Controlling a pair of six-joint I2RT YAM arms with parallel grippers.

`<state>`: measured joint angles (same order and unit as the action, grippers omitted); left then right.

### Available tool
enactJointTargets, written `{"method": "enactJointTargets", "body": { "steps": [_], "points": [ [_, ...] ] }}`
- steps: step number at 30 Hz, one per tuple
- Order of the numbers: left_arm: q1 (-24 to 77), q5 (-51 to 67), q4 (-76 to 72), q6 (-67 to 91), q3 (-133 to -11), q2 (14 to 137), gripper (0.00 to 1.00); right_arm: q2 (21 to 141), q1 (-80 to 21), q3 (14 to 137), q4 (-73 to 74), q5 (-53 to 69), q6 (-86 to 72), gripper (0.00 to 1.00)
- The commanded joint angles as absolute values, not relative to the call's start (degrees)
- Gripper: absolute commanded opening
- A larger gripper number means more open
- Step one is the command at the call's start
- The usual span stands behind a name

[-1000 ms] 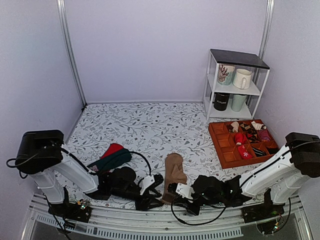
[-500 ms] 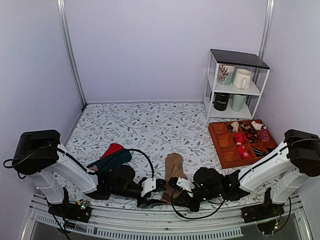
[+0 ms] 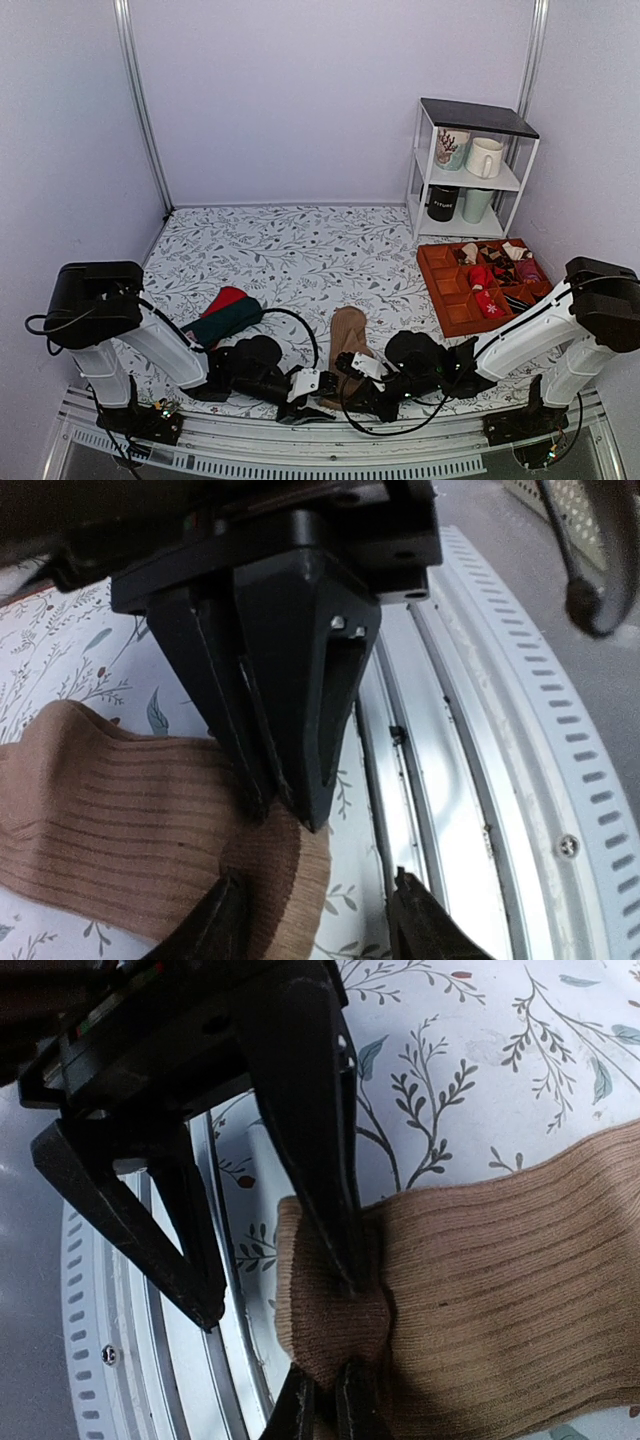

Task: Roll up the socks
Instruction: Roll a pair of socks at the center of the board.

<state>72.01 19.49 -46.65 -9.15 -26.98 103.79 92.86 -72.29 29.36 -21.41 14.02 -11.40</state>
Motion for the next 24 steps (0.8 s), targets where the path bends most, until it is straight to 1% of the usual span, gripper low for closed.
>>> {"method": "enactJointTargets", "body": {
  "steps": [1,2,4,6,10,11,15,20,21,24],
  "points": [
    [72.7,17.3,-46.7,-8.2,-27.6,104.9,0.49,95.5,-72.1,28.0,-12.2,14.6,-12.3,0.05],
    [72.7,16.9,-46.2,-8.3,-27.7,105.0,0.48,95.5,-72.1,27.9,-12.2,14.7,-12.5,0.05],
    [72.7,16.4,-44.0,-8.2,-28.3,105.2,0.4,95.5,-71.7,28.1,-12.1,15.4,-12.7,0.05],
    [72.7,16.7,-42.3,-7.8,-28.9,105.3,0.3,95.6,-71.4,28.3,-11.7,16.3,-12.9,0.05],
    [72.7,18.3,-40.4,-6.2,-29.3,105.5,0.05,96.2,-70.3,29.1,-10.7,18.3,-13.6,0.05],
    [72.7,18.7,-39.9,-5.6,-29.4,105.5,0.0,96.4,-69.9,29.3,-10.3,18.9,-13.8,0.05],
    [72.1,19.6,-35.9,-1.7,-30.4,106.2,0.0,97.1,-68.0,30.6,-8.5,22.5,-15.2,0.05],
    [69.9,23.1,-25.4,7.6,-33.6,106.7,0.0,97.6,-67.4,32.3,-5.1,25.4,-16.5,0.06],
    [69.5,24.3,-24.1,9.3,-33.8,106.7,0.0,97.2,-67.3,32.3,-4.8,24.8,-16.7,0.1],
    [68.5,27.2,-20.9,14.7,-34.4,107.2,0.0,94.1,-67.3,31.9,-4.7,21.2,-16.5,0.27]
  ]
}}
